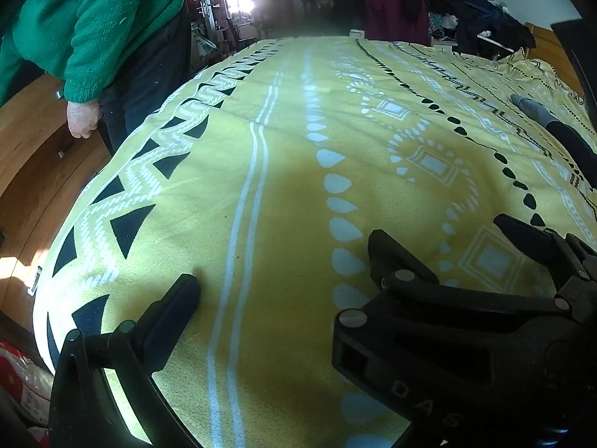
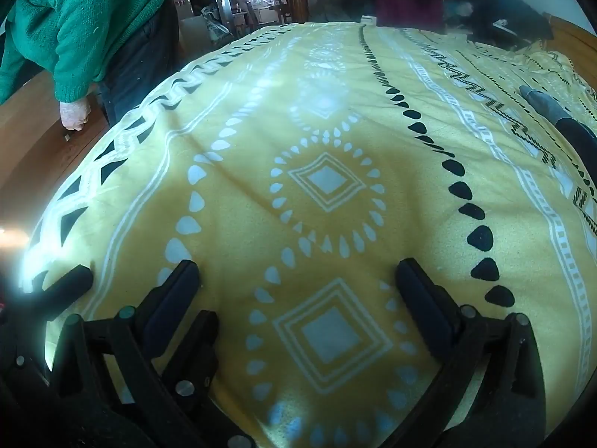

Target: Fold small clothes

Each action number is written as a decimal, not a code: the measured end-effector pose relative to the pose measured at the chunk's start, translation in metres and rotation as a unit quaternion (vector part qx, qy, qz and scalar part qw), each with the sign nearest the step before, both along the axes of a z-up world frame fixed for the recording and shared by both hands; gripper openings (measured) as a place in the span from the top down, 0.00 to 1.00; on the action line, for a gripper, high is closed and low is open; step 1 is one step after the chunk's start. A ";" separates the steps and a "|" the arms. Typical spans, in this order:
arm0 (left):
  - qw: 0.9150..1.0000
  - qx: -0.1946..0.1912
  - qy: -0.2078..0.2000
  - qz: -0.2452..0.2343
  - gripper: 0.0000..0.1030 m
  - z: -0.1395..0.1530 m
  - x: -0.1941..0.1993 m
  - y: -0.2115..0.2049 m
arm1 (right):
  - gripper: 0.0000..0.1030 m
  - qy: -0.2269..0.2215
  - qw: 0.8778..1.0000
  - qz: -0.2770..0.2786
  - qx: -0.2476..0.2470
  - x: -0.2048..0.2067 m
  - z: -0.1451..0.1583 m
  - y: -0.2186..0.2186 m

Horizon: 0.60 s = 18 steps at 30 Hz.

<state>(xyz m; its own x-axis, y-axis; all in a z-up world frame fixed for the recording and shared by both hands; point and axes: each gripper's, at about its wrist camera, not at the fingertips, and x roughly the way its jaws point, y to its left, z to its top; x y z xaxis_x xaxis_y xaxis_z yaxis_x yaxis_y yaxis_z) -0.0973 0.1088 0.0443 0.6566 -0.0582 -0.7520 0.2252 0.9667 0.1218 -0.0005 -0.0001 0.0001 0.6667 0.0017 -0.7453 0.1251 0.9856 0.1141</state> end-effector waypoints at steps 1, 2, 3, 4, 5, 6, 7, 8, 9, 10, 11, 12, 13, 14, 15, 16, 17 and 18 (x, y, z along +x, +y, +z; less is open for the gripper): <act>1.000 0.000 0.000 0.000 0.00 0.000 0.000 0.000 | 0.00 0.000 1.000 0.000 0.000 0.000 0.000 0.000; 1.000 0.000 0.000 0.000 0.00 0.000 0.000 0.000 | 0.00 0.000 1.000 0.000 0.000 0.000 0.000 0.000; 1.000 0.000 0.000 0.000 0.00 0.000 0.000 0.001 | 0.00 0.000 1.000 0.000 0.000 0.000 0.000 0.000; 1.000 0.000 0.000 0.000 0.00 0.000 0.001 0.001 | 0.00 0.000 1.000 0.000 0.000 0.000 0.000 0.000; 1.000 0.000 0.000 0.000 0.00 0.000 0.001 0.001 | 0.00 0.000 1.000 0.000 0.000 0.000 0.000 0.000; 1.000 0.000 0.000 0.000 0.00 0.000 0.002 0.002 | 0.00 0.000 1.000 0.000 0.000 0.000 0.001 0.001; 1.000 0.000 0.000 0.000 0.00 0.000 0.002 0.002 | 0.00 0.000 1.000 0.000 0.000 0.000 0.001 0.001; 1.000 0.000 0.000 0.000 0.00 0.000 0.002 0.002 | 0.00 0.000 1.000 0.000 0.000 0.000 0.001 0.001; 1.000 0.000 0.000 0.000 0.00 0.000 0.002 0.003 | 0.00 0.000 1.000 0.000 0.000 0.000 0.000 0.000; 1.000 0.000 0.000 0.000 0.00 0.000 0.002 0.001 | 0.00 0.000 1.000 0.000 0.000 0.000 0.000 0.000; 1.000 0.000 0.000 0.000 0.00 0.000 0.002 0.002 | 0.00 0.000 1.000 0.000 0.000 0.000 0.001 0.001; 1.000 0.000 0.000 0.000 0.00 0.000 0.002 0.002 | 0.00 0.000 1.000 0.000 0.000 0.000 0.001 0.001; 1.000 0.000 0.000 0.000 0.00 0.000 0.002 0.002 | 0.00 0.000 1.000 0.000 0.000 0.000 0.001 0.001; 1.000 0.000 0.000 0.000 0.00 0.000 0.002 0.003 | 0.00 0.000 1.000 0.000 0.000 0.000 0.001 0.002; 1.000 0.000 0.000 0.000 0.00 0.000 0.002 0.001 | 0.00 0.000 1.000 0.000 0.000 -0.001 0.002 0.002; 1.000 0.000 0.000 0.000 0.00 0.000 0.002 0.002 | 0.00 0.000 1.000 0.000 0.000 0.000 0.000 0.000; 1.000 0.000 0.000 0.000 0.00 0.000 0.002 0.002 | 0.00 0.000 1.000 0.000 0.000 0.000 0.000 0.000; 1.000 0.000 0.000 0.000 0.00 0.000 0.002 0.002 | 0.00 0.000 1.000 0.000 0.000 0.000 0.001 0.001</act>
